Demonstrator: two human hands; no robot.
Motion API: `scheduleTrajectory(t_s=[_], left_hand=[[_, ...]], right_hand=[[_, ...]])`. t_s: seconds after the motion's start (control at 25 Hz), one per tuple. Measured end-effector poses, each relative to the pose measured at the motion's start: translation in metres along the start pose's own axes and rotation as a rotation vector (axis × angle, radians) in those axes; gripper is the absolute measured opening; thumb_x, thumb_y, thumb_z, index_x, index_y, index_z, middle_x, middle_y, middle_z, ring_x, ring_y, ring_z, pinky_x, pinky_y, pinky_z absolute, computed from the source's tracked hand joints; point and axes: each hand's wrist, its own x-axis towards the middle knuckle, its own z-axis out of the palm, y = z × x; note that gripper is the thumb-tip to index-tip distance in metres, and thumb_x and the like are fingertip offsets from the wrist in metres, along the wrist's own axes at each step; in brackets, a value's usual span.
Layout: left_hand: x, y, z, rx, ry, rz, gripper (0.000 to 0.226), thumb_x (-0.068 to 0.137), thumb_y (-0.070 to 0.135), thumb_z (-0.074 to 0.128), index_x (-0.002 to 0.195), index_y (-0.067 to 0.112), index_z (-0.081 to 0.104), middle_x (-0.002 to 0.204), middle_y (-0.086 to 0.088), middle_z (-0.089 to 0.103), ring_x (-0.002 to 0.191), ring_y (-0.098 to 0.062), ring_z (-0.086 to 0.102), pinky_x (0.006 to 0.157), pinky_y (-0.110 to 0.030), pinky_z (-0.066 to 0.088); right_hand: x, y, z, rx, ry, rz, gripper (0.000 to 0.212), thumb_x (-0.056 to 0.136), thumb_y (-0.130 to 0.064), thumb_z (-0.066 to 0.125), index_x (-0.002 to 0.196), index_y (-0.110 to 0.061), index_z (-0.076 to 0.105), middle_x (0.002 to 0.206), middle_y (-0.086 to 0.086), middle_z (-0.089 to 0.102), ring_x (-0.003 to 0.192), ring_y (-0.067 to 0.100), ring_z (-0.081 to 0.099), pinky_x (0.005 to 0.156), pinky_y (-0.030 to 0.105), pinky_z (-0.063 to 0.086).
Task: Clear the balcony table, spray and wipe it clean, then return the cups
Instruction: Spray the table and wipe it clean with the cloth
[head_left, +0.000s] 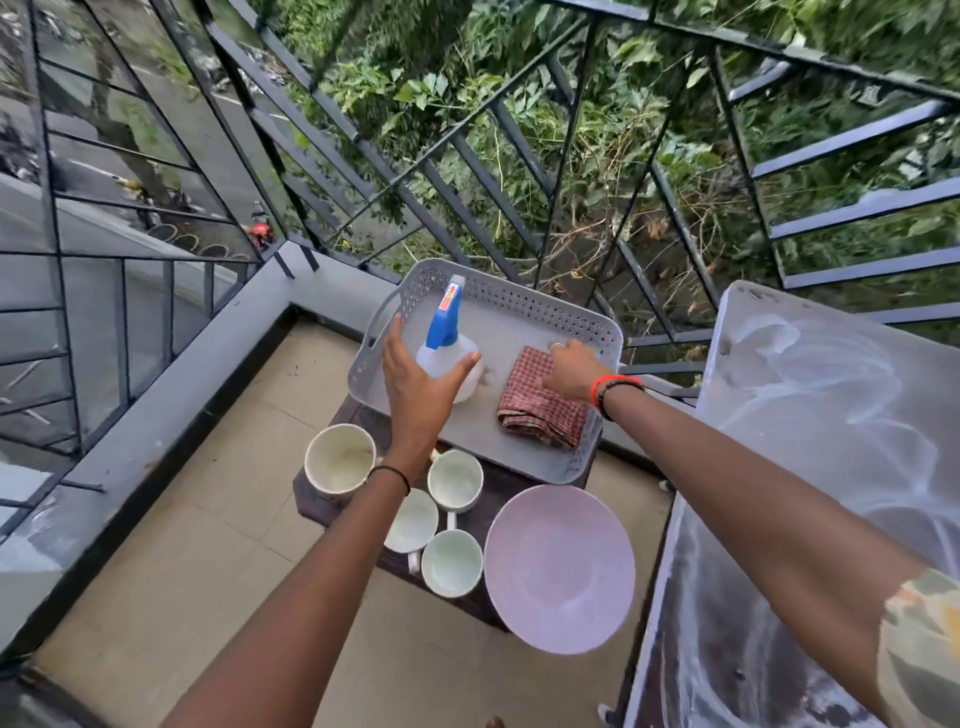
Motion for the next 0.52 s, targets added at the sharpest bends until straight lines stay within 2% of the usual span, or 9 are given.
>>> scheduleTrajectory(t_s=[0.16, 0.28, 0.4, 0.52], left_hand=[[0.019, 0.001, 0.009, -0.158, -0.052, -0.019, 0.096, 0.074, 0.031, 0.084, 0.151, 0.019, 0.028, 0.153, -0.002, 0.037, 0.139, -0.012, 0.035, 0.115, -0.029, 0.029], [0.024, -0.003, 0.01, -0.153, -0.142, 0.043, 0.093, 0.075, 0.026, 0.084, 0.15, 0.021, 0.028, 0.146, 0.002, 0.04, 0.134, -0.005, 0.037, 0.105, -0.014, 0.029], [0.029, -0.004, 0.01, -0.1, -0.152, 0.094, 0.074, 0.082, 0.018, 0.079, 0.144, 0.015, 0.039, 0.135, 0.007, 0.044, 0.12, -0.003, 0.043, 0.093, 0.0, 0.033], [0.035, -0.007, 0.012, -0.08, -0.14, 0.103, 0.055, 0.087, 0.01, 0.071, 0.136, 0.008, 0.047, 0.129, -0.006, 0.055, 0.112, -0.02, 0.053, 0.095, -0.02, 0.04]], right_hand=[[0.013, 0.004, 0.012, 0.0, -0.065, 0.054, 0.063, 0.083, -0.024, 0.057, 0.139, -0.009, 0.033, 0.133, 0.026, 0.043, 0.124, 0.043, 0.041, 0.101, 0.048, 0.042], [0.02, 0.006, 0.017, 0.018, -0.059, 0.065, 0.066, 0.079, -0.029, 0.066, 0.133, -0.006, 0.037, 0.131, 0.023, 0.045, 0.122, 0.04, 0.042, 0.099, 0.049, 0.044], [0.022, 0.005, 0.01, -0.009, -0.057, 0.05, 0.07, 0.075, -0.038, 0.076, 0.125, 0.001, 0.046, 0.128, 0.019, 0.047, 0.121, 0.036, 0.042, 0.1, 0.043, 0.041], [0.028, 0.006, 0.006, -0.054, -0.049, 0.043, 0.069, 0.071, -0.049, 0.076, 0.115, 0.002, 0.058, 0.125, 0.017, 0.052, 0.121, 0.033, 0.042, 0.102, 0.039, 0.036]])
